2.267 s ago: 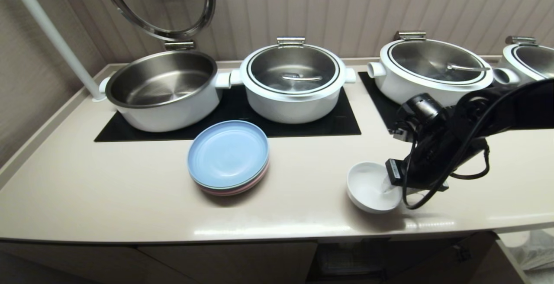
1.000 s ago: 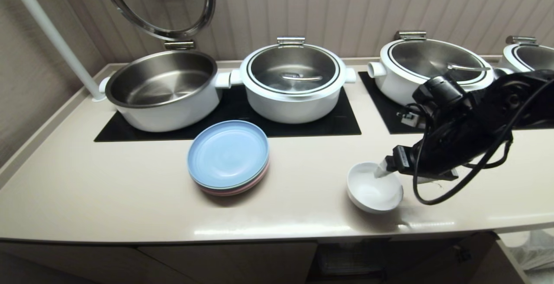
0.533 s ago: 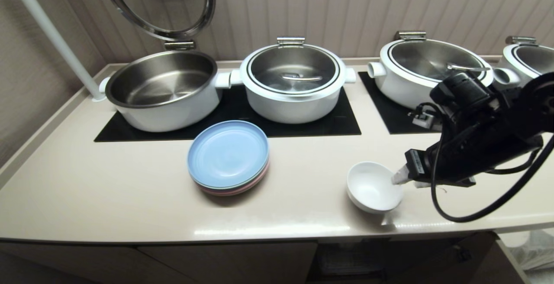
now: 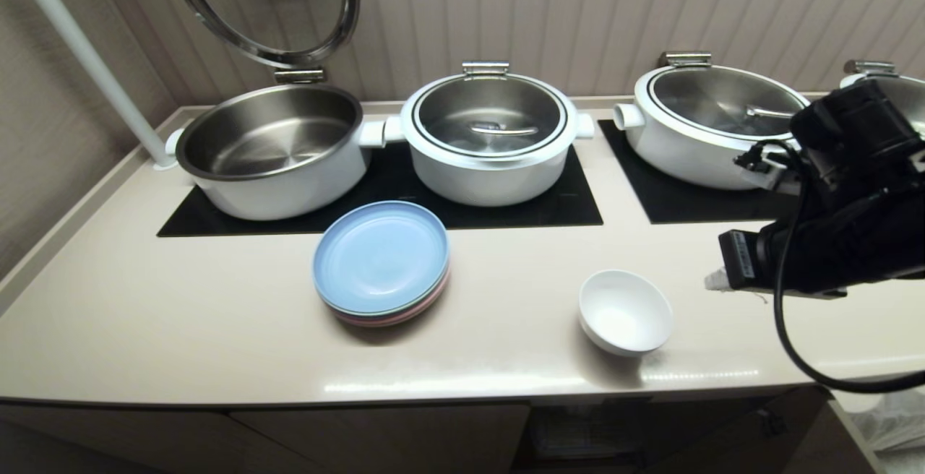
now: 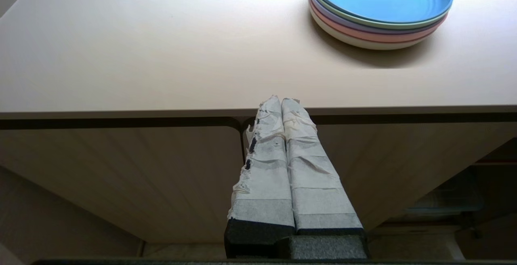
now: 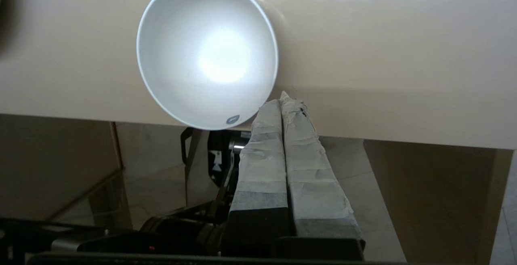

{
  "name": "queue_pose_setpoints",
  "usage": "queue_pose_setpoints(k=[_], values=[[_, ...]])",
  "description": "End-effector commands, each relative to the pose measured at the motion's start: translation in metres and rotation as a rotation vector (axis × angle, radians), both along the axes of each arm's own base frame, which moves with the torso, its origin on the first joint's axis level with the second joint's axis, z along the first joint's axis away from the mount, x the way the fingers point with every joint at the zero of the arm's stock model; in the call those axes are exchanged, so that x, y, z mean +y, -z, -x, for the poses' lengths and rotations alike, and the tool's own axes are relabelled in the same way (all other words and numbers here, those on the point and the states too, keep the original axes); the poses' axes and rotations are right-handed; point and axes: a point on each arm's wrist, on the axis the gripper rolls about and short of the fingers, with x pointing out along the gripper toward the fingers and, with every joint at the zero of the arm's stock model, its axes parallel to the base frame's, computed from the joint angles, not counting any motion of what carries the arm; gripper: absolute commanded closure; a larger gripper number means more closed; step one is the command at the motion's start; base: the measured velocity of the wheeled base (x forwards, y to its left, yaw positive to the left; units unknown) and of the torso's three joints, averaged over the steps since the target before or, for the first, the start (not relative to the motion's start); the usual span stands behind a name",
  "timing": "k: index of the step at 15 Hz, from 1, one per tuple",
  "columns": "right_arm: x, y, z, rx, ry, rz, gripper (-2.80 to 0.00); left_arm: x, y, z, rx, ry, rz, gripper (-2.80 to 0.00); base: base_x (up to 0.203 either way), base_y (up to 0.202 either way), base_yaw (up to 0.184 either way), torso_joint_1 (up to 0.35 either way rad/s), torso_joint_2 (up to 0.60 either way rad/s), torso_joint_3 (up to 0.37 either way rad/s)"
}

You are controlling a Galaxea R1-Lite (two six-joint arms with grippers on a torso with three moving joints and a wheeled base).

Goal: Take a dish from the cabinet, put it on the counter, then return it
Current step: Pick up the bowl from the table

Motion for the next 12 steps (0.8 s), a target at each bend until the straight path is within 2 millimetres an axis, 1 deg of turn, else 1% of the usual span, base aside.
queue_pose_setpoints(k=[1,3,5,10,12], values=[[-0.006,-0.008,0.014,-0.082,0.036,0.020,0.00,0.000,0.000,0.000,-0.001,0.002,0.000,0.00,0.000,0.000,0.000,0.000,0.00,0.000],[-0.011,-0.009,0.024,-0.152,0.033,0.035,0.00,0.000,0.000,0.000,0.000,0.000,0.000,0.00,0.000,0.000,0.000,0.000,0.00,0.000],[-0.017,-0.002,0.033,-0.227,0.022,0.046,0.00,0.000,0.000,0.000,0.000,0.001,0.000,0.00,0.000,0.000,0.000,0.000,0.00,0.000],[-0.036,0.025,0.050,-0.524,-0.007,0.104,0.00,0.000,0.000,0.000,0.000,-0.001,0.000,0.00,0.000,0.000,0.000,0.000,0.00,0.000],[-0.046,0.035,0.065,-0.620,-0.018,0.094,0.00,0.000,0.000,0.000,-0.001,0.002,0.000,0.00,0.000,0.000,0.000,0.000,0.00,0.000]])
